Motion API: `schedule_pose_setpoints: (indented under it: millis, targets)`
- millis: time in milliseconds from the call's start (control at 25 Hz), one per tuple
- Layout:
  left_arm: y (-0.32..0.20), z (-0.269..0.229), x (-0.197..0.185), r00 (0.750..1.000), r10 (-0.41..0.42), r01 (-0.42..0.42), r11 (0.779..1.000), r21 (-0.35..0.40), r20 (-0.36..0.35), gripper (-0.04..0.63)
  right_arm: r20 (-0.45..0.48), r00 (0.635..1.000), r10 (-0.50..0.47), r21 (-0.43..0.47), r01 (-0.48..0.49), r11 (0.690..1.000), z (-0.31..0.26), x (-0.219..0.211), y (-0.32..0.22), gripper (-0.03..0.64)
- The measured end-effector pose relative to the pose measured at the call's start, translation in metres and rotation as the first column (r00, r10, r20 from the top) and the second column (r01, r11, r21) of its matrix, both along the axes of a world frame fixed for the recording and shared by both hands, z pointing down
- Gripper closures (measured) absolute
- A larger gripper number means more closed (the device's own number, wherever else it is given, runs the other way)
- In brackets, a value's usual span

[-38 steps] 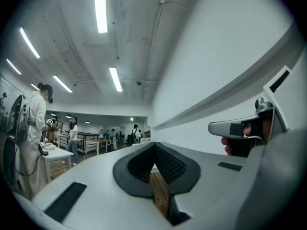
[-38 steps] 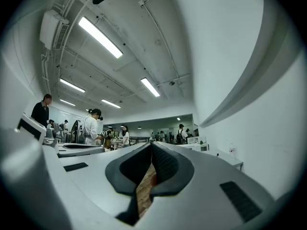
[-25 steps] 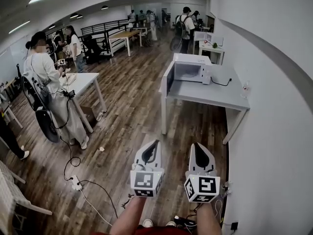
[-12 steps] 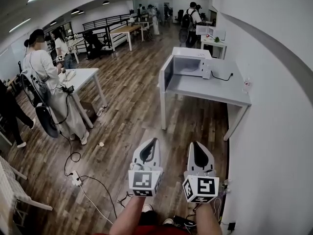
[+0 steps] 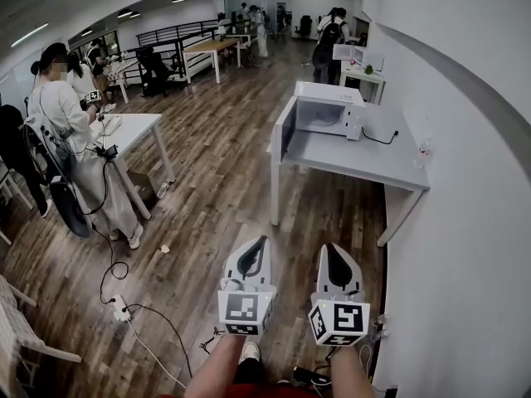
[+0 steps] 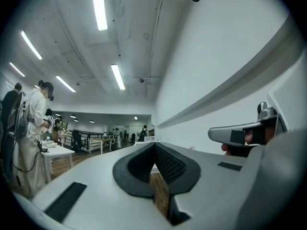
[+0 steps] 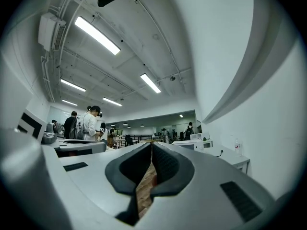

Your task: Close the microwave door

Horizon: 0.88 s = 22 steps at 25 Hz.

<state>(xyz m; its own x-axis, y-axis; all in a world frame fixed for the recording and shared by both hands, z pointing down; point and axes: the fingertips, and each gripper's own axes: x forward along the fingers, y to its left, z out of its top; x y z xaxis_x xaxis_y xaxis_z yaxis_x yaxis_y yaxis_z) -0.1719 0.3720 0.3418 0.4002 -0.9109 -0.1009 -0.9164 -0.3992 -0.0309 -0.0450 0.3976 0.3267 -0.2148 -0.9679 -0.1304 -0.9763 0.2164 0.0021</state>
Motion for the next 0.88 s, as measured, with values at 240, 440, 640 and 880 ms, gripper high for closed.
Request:
schedule_pose_setpoints:
  millis: [240, 440, 640, 880]
  targets:
    - [-0.057, 0.003, -0.029, 1.000, 0.010, -0.010, 1.000, -0.006, -0.014, 0.569, -0.014, 1.000, 0.003, -0.014, -0.004, 1.000, 0.002, -0.029, -0.059, 0.588]
    - [-0.099, 0.004, -0.057, 0.999, 0.023, -0.022, 1.000, 0.002, -0.025, 0.569, -0.025, 1.000, 0.010, -0.010, -0.010, 1.000, 0.000, -0.057, -0.102, 0.588]
    - [-0.136, 0.002, -0.082, 0.999, 0.037, -0.036, 0.999, 0.010, -0.033, 0.569, -0.025, 1.000, 0.019, 0.001, -0.019, 1.000, -0.004, -0.083, -0.141, 0.588]
    - [-0.169, 0.001, -0.101, 0.999, 0.038, -0.037, 0.999, 0.024, -0.037, 0.569, -0.033, 0.999, 0.025, 0.014, -0.025, 1.000, -0.006, -0.099, -0.174, 0.588]
